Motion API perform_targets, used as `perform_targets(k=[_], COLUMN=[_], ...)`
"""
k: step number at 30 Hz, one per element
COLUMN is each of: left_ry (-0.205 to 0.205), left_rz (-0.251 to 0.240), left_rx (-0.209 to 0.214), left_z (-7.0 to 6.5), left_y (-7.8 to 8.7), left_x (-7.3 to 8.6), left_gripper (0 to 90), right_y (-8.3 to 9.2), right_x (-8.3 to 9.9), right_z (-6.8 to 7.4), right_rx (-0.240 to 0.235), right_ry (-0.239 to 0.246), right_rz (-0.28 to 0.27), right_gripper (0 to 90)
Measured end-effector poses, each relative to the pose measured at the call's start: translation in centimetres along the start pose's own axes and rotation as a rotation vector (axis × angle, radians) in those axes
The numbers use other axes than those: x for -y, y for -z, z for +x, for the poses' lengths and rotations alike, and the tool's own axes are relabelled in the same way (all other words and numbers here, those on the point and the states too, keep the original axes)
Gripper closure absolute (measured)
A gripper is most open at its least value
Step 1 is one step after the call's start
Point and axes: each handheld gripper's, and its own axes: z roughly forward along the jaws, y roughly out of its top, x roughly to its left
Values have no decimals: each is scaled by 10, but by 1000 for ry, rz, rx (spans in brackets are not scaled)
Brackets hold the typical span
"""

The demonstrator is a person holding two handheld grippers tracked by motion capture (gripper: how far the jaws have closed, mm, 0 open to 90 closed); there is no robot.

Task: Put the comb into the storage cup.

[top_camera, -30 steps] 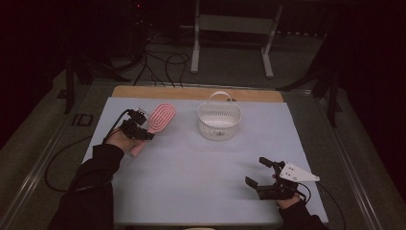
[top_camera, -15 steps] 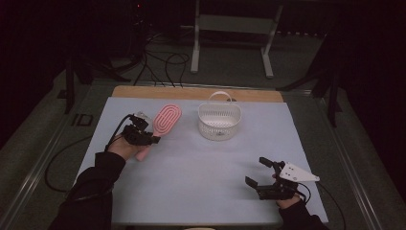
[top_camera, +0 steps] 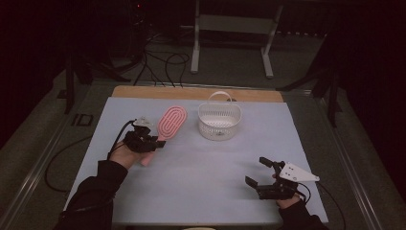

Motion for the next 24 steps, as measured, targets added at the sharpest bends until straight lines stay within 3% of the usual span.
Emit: perform_targets(k=[6, 24], left_ry=[-11, -105], left_rz=[-61, -191], left_rx=[-6, 60], left_z=[-11, -52], left_y=[4, -2], left_x=[1, 13], left_gripper=[718, 718], right_y=[0, -1], right_x=[0, 0], right_z=[0, 0], right_rx=[0, 2], right_ry=[-2, -2], right_rz=[1, 3], right_gripper=[90, 90])
